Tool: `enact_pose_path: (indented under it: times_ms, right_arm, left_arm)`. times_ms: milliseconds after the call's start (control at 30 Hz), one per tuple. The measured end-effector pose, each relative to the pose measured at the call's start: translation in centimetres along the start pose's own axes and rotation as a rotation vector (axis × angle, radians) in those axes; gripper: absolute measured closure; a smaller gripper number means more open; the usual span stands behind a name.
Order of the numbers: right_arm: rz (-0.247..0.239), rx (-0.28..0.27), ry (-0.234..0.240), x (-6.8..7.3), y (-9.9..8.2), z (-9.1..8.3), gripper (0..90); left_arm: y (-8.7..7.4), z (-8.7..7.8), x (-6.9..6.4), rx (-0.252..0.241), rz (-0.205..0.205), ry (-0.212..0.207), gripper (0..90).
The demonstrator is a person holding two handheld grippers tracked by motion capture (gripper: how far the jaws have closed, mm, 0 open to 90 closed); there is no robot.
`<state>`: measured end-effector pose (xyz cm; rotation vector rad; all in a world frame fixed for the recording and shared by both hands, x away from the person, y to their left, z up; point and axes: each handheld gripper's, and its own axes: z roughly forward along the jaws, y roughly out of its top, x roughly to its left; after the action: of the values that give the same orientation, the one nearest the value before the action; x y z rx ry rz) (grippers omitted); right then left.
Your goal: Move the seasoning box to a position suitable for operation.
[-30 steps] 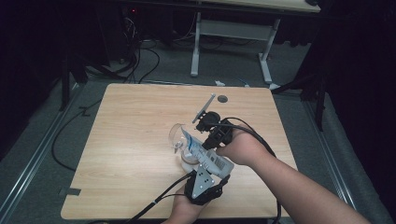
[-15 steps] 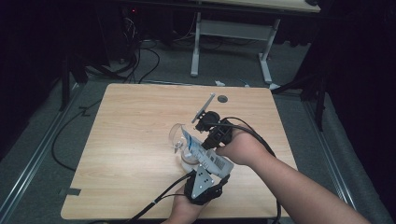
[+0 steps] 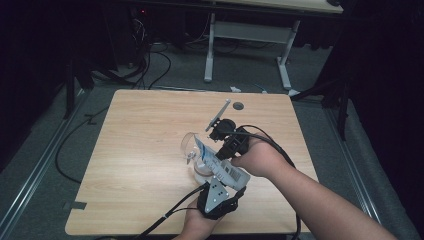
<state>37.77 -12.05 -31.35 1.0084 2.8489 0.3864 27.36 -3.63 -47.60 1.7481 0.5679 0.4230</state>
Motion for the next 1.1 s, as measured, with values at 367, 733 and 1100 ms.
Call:
enact_pose_path:
  times_ms: [367, 733, 1100]
  right_arm:
    - [-0.002, 0.004, 0.002, 0.01, 0.07, 0.04, 89.6]
    - [0.000, 0.002, 0.005, 0.03, 0.14, 0.05, 89.5]
    - [-0.004, 0.002, 0.005, 0.02, 0.21, 0.20, 89.6]
  left_arm:
    - [0.04, -0.03, -0.01, -0.002, -0.005, -0.002, 54.3]
    - [0.08, -0.03, -0.01, -0.007, -0.008, -0.002, 54.3]
    - [0.06, -0.04, 0.00, -0.007, -0.006, 0.001, 54.3]
